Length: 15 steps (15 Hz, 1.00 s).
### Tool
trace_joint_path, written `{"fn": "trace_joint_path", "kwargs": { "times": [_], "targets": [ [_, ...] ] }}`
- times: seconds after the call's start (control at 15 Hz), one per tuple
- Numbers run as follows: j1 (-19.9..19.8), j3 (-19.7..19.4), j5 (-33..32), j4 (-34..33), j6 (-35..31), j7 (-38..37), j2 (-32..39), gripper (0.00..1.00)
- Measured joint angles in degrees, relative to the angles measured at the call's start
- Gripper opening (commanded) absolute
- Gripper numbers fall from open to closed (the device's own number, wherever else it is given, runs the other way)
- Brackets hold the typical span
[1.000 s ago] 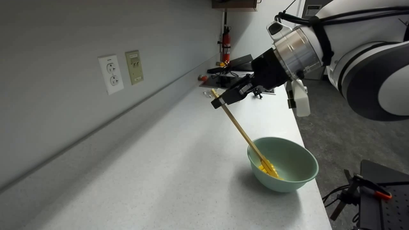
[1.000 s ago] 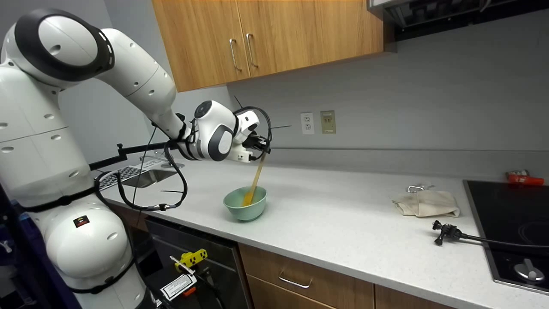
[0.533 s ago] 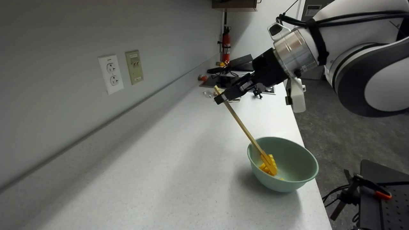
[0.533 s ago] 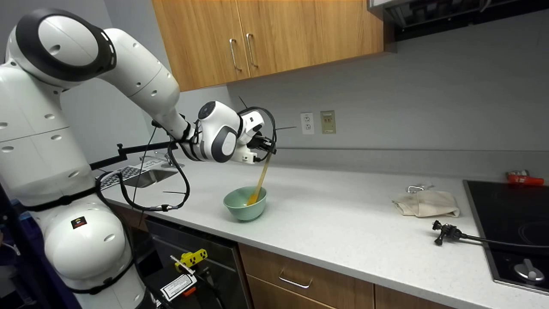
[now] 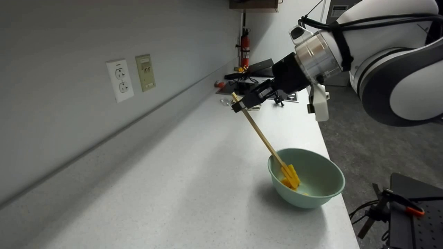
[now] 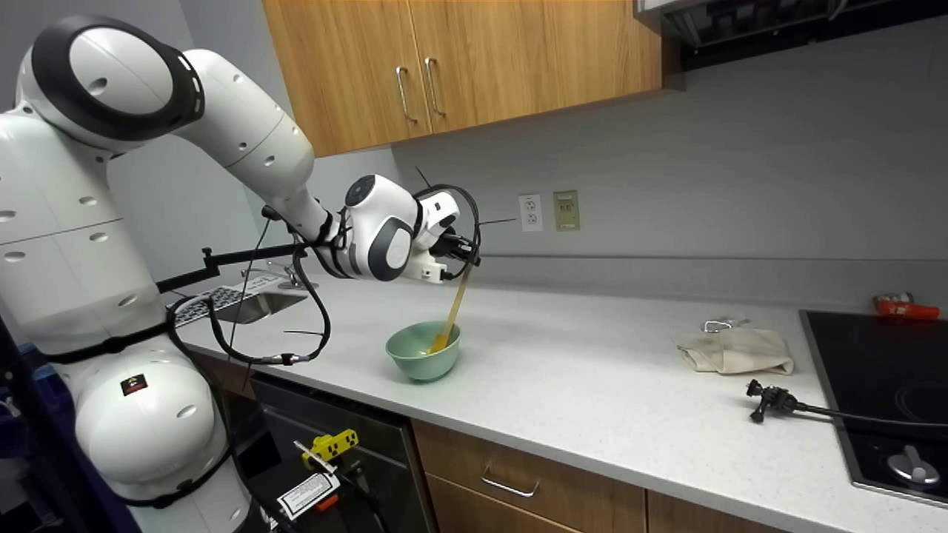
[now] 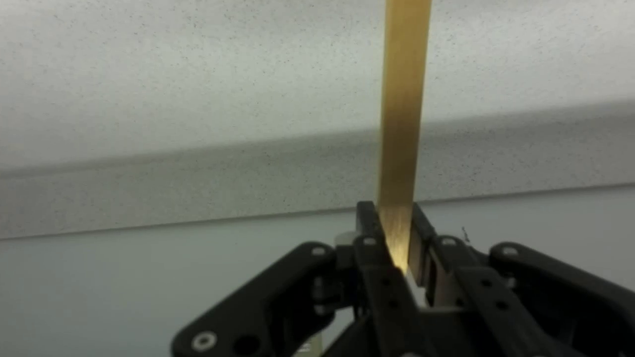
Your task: Use the wooden spatula to stir the contents in the green bowl
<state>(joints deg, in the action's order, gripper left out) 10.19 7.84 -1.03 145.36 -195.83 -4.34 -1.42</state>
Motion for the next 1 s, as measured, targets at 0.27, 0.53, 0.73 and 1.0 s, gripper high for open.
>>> {"fn": "trace_joint_path", "kwargs": {
  "times": [0.27,0.53,0.73,1.0],
  "targets": [
    [2.09,0.55,-4.88,-0.16,0.0,-5.8,0.03,0.04],
    [2.04,-0.07,-6.16,-0.16,0.0,-6.77,0.13,0.04],
    [0.0,-1.09,-5.12,-0.2,0.0,-4.34,0.02,0.04],
    [-2.59,-2.56,-5.11,-0.49,0.0,-2.22,-0.11,0.04]
  ]
}}
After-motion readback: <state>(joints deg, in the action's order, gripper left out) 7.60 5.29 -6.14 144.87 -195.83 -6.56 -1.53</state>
